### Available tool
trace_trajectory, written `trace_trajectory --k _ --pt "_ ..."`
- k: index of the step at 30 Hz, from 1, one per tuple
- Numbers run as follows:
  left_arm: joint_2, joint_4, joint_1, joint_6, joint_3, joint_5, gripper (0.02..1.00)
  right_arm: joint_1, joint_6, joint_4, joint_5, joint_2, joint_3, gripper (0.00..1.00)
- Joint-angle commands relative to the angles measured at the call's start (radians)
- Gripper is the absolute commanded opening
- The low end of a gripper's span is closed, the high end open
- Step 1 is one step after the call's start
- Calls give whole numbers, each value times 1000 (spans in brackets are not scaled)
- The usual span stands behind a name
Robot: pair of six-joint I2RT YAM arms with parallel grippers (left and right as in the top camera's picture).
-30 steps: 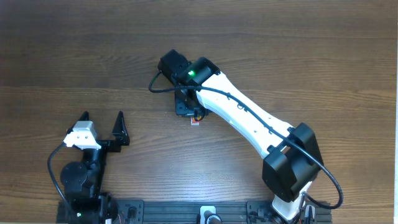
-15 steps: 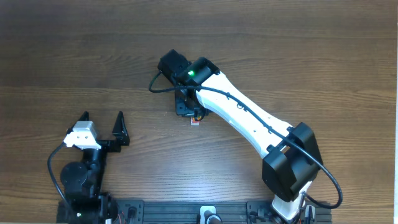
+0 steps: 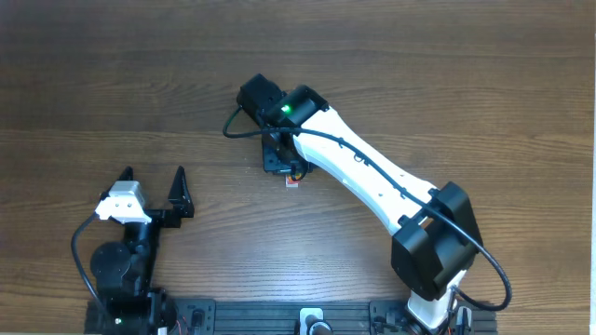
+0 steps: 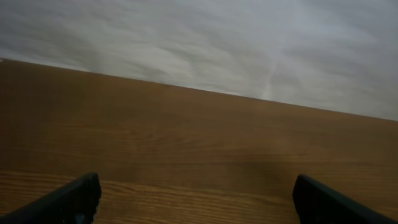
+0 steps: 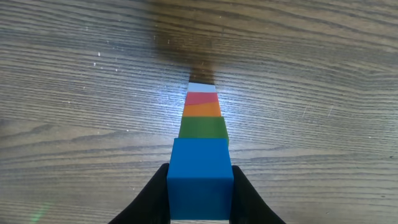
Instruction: Stack Cubes
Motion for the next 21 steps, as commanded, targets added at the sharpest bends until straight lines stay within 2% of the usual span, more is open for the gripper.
trace_trajectory --k 1,5,7,11,14,21 --pt "-8 -1 6 14 -5 13 998 -6 8 3 17 23 7 112" --pt "-8 -1 6 15 -5 13 998 -7 7 5 17 23 7 121" --pt "-8 -1 6 14 -5 13 1000 -7 7 5 16 23 7 156" --pt "-8 -1 6 14 -5 13 998 -7 7 6 17 23 7 332" --pt "-8 -1 6 14 -5 13 998 -7 7 6 17 23 7 507" --pt "-8 -1 6 14 -5 13 1000 -9 7 14 17 23 7 706"
